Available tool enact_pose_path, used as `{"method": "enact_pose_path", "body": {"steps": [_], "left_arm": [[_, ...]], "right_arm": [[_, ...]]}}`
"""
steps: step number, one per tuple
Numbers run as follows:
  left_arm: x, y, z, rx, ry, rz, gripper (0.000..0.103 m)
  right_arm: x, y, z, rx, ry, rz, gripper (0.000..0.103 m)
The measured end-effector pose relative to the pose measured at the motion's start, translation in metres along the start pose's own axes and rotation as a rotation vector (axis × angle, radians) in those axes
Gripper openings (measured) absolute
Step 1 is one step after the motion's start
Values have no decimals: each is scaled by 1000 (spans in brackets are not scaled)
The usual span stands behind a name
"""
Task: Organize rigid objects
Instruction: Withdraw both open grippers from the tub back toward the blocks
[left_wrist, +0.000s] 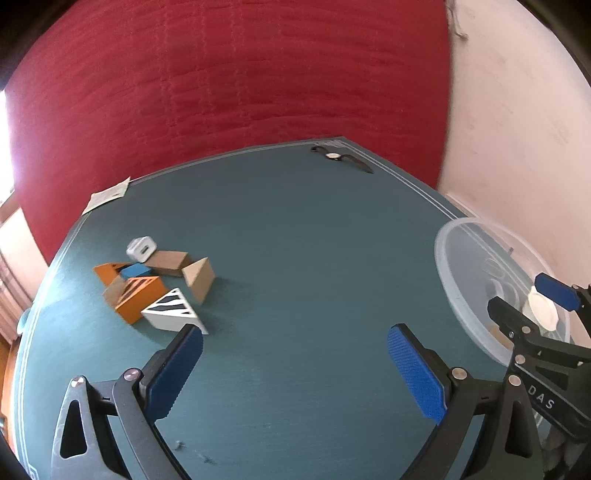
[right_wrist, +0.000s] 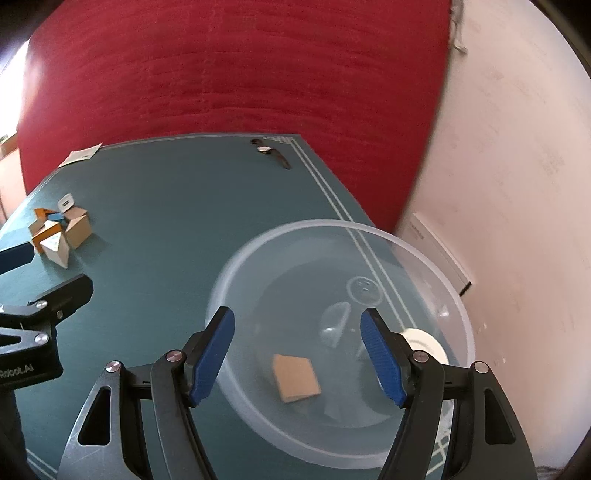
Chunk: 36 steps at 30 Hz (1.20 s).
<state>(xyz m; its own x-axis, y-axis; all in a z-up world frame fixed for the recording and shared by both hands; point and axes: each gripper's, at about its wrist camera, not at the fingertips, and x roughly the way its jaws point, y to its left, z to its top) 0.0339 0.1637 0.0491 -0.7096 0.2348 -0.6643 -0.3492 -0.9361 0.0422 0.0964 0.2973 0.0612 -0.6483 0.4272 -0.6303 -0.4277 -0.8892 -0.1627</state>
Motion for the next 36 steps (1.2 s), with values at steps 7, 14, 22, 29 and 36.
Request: {"method": "enact_pose_path", "body": {"steps": [7,14,22,29,36], "left_arm": [[-1,20,-5,-36,5,33,102],[1,42,-8,-68,11,60,102],[3,68,-11,-104,15,94,102],[4,87,-10,-135,18,122,102],[8,98,-11,-152,29,136,102]], "right_arm": [[4,30,9,-47,-1,34,72],[12,59,19,-84,-2,73,72],[11,85,23,-113,-6,114,72],[13,102,25,-134,1,138,72],[15,111,24,-143,6,152,72]]}}
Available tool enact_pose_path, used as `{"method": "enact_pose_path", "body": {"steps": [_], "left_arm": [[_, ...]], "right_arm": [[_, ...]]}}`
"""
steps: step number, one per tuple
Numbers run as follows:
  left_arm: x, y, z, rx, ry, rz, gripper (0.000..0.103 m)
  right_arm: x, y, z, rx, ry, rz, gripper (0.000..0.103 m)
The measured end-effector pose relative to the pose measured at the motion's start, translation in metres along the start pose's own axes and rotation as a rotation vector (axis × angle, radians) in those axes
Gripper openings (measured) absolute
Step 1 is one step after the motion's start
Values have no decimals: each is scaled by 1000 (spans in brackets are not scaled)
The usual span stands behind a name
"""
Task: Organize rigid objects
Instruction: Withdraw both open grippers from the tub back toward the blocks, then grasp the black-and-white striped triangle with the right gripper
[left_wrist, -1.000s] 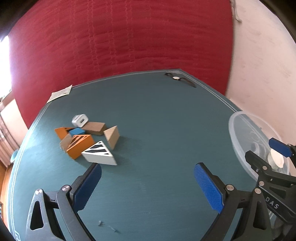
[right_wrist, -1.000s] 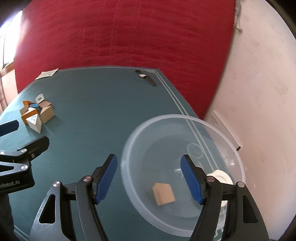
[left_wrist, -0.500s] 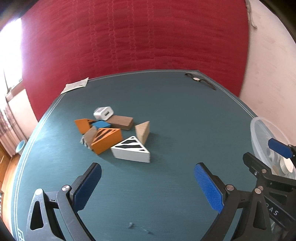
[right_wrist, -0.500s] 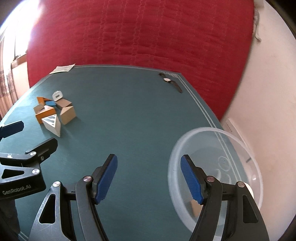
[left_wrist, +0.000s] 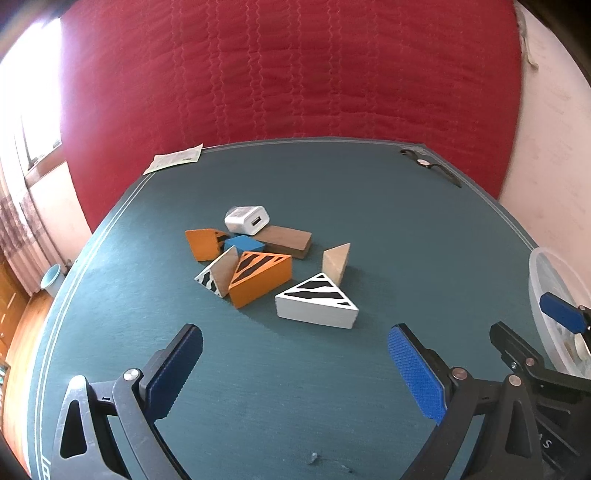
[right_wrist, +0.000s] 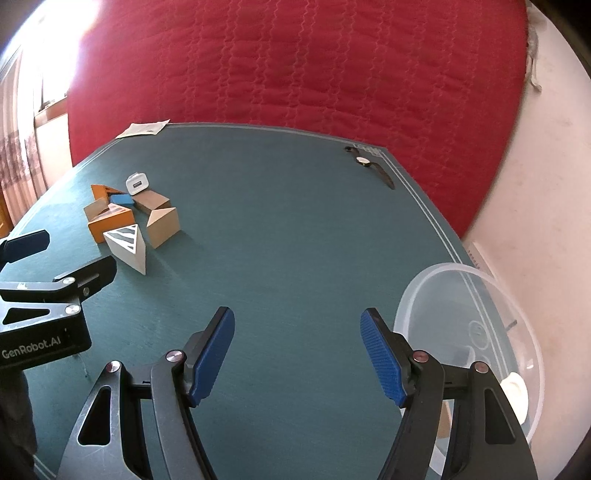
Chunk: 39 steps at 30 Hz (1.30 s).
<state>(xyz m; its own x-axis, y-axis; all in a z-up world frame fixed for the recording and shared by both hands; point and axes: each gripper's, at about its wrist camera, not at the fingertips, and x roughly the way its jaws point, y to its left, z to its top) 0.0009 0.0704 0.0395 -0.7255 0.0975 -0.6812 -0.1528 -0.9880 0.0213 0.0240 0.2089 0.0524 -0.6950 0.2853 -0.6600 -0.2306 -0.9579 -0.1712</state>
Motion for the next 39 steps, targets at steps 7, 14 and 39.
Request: {"method": "enact_pose_path", "body": {"steps": [7,14,39], "left_arm": [[3,8,-1,-5,6,12,102],[8,21,-2,-8,12,37,102],[23,87,-1,-24,16,140,102]], "right_arm": [[6,6,0,-8,11,11,72],[15,16,1,-21,22,21,72],[52,62,22,78,109,394,72]]}}
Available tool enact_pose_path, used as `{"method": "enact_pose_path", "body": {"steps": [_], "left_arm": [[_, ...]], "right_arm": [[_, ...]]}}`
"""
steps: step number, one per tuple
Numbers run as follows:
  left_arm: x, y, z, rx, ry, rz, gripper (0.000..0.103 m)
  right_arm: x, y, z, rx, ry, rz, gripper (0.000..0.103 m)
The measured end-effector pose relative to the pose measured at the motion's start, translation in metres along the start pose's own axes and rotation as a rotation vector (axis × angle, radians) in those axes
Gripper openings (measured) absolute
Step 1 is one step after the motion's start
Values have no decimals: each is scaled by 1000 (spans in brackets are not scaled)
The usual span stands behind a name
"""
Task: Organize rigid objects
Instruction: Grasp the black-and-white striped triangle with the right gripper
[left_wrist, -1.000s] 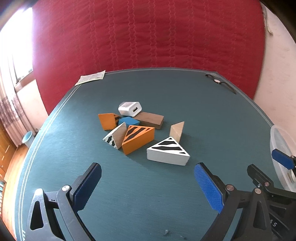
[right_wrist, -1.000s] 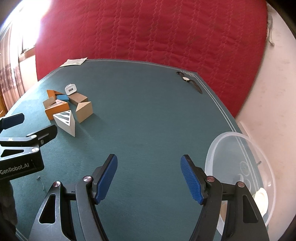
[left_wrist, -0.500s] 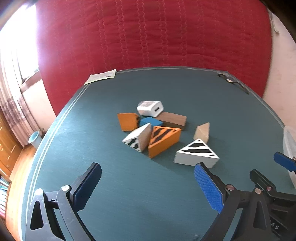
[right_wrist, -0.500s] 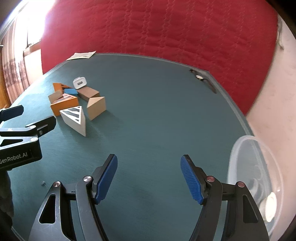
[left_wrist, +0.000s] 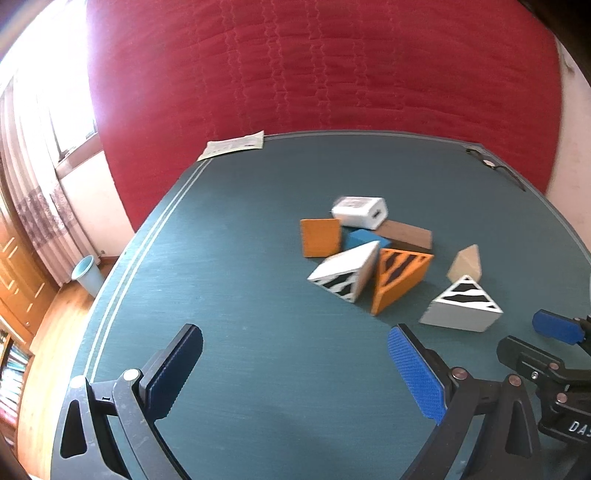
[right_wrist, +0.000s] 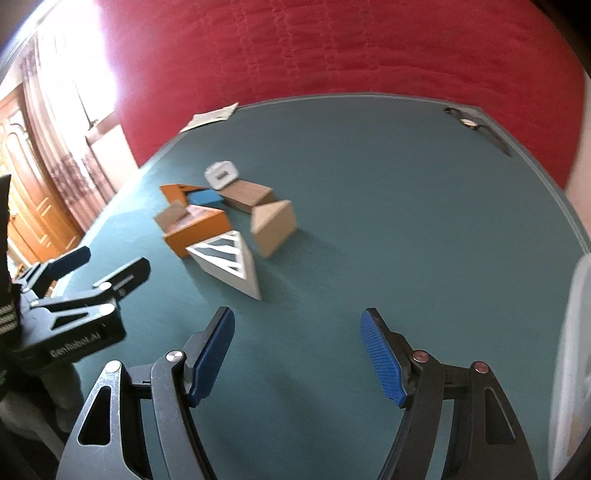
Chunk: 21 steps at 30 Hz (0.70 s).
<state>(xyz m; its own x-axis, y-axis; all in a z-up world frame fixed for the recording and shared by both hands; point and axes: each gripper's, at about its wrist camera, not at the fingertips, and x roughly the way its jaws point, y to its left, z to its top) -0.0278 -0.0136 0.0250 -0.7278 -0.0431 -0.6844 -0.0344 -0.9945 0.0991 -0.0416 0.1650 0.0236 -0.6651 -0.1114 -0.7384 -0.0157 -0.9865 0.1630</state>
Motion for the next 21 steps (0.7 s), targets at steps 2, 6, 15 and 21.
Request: {"method": "enact_pose_path", "body": {"steps": [2,6,15,21], "left_arm": [[2,6,0,-10,3,8,102],[5,19,1,-31,7,22,102],[11,39,-1,-72,22,28,102],[12,44,0,-87,23,21,102]], "right_arm": [[4,10,4,-10,-2,21,72],[16,24,12,-26,2,21,72],[34,44,24,-40,-3,5,72],[45,53,27,-61,-14,-35,72]]}}
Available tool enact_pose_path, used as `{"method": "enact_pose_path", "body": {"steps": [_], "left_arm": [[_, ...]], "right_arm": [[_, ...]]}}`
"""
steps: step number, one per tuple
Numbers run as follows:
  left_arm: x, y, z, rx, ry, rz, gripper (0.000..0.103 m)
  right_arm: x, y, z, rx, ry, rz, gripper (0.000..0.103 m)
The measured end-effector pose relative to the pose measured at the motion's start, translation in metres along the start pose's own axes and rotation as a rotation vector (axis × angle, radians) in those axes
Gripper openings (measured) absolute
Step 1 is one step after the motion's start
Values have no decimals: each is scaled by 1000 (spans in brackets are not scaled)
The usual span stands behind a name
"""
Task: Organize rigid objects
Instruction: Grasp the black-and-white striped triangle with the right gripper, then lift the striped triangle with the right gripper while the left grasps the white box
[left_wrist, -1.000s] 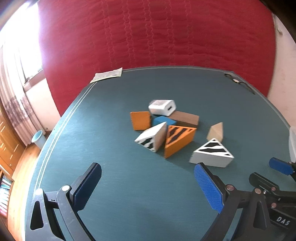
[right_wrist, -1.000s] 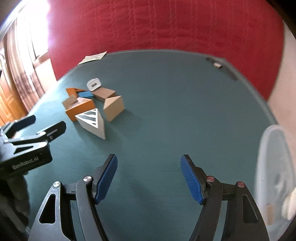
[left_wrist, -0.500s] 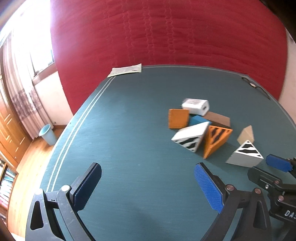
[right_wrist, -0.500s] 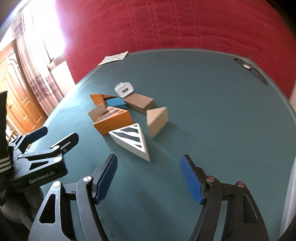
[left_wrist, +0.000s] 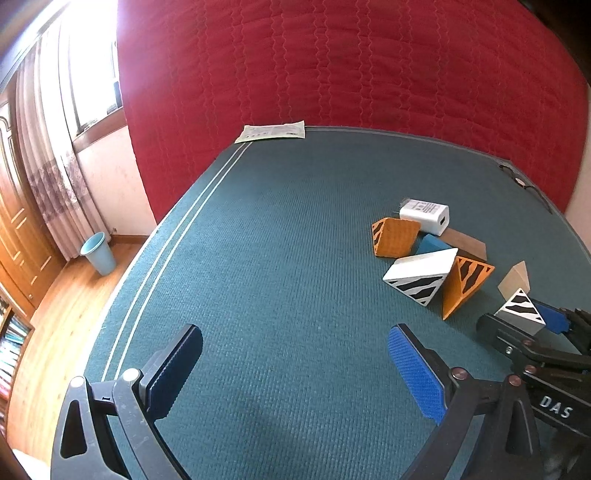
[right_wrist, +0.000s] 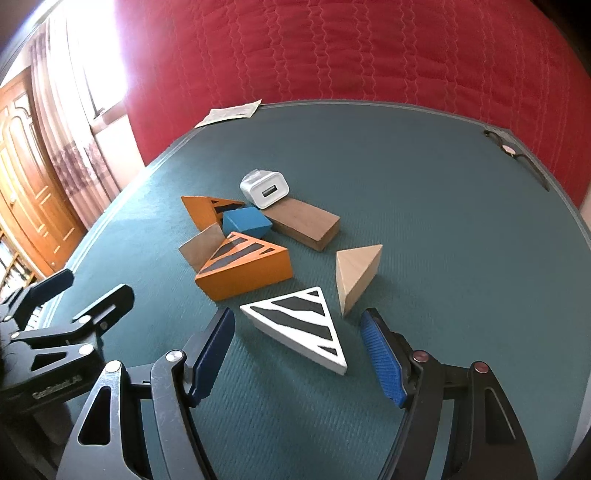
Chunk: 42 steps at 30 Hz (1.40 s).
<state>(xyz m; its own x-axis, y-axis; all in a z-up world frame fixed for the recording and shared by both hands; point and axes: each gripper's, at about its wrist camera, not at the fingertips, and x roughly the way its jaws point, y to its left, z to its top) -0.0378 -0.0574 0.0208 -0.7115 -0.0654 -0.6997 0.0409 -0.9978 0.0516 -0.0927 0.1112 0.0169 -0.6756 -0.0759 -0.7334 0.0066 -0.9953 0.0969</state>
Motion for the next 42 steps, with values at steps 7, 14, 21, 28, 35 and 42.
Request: {"method": "enact_pose_path", "body": {"steps": [7,14,21,28,35,42], "left_arm": [[0,1,0,-2,2,0,102],[1,0,-1,0,0,3,102],[1,0,-1,1,0,7,102],[0,-9,-1,9,0,17,102],[-3,-32,4,47,-15,-2,102],[1,-52,15,56,-24,-4,102]], "right_arm": [[1,5,0,-44,-6,-30,54],[-1,3,-2,-55,-8,-27,48],[-8,-4,-7,-54,-8,-31,48],[-20,-23,-19,-44,-7,-40,48],[-32,-37,-30,-40,-8,-41,48],[-37,-48,-34,-15,-13,-26,48]]}}
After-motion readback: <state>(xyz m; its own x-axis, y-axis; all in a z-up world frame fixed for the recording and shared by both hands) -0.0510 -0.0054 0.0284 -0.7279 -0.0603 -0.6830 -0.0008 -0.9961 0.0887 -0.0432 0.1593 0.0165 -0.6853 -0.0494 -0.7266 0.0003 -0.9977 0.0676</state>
